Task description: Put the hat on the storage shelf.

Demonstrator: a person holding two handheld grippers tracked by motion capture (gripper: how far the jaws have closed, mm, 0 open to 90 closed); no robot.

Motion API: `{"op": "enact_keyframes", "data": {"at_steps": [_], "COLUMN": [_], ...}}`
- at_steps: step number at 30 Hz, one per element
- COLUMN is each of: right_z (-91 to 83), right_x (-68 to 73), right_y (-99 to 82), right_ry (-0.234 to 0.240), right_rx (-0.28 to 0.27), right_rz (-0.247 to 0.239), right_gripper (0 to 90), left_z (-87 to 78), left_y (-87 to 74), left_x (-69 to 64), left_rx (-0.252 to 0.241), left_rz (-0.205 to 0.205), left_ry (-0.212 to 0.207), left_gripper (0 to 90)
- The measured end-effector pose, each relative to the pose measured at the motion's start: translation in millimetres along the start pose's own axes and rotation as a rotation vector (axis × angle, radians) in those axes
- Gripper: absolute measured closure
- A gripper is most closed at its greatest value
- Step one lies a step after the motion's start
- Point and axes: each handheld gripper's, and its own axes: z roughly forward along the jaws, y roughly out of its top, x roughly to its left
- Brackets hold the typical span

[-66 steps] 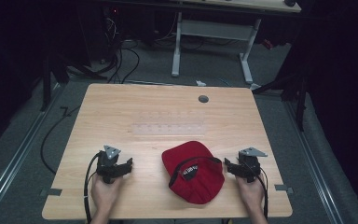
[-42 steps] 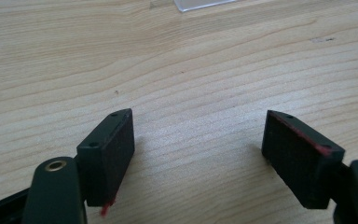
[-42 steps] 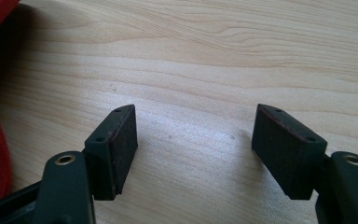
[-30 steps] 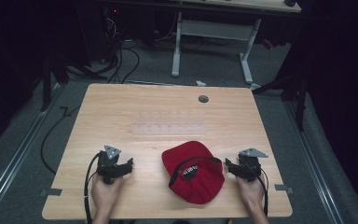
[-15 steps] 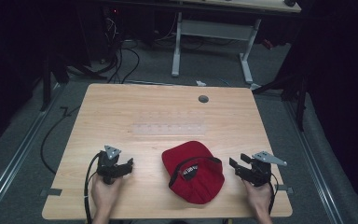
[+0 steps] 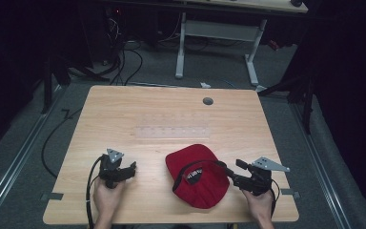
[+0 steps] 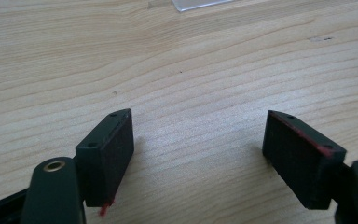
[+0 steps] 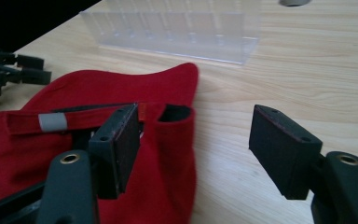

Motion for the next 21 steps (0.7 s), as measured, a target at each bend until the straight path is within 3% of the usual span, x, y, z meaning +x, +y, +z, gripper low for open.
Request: {"op": "enact_keyframes", "data": {"at_steps": [4, 11, 21], "right_z": [15.4, 36.5, 55.4], "right_x": [6.7, 3.7, -0.6], "right_y": [1.8, 0.1, -3.8], "right_ry": [0.024, 0.021, 0.042], "right_rx": [0.039, 0.095, 0.149], "right_rz": [-0.026, -0.015, -0.002], "right_gripper": [29.4, 28.6, 34.4], "left_z": [0.0, 0.0, 0.0], "left_y": [0.0, 0.0, -0.2], "left_x": [0.0, 0.0, -0.3], "left_rx": [0.0, 0.0, 0.0], "left_rz": [0.0, 0.0, 0.0], "left_ry": [0.0, 0.0, -0.001], "left_gripper": [25.0, 25.0, 25.0]}}
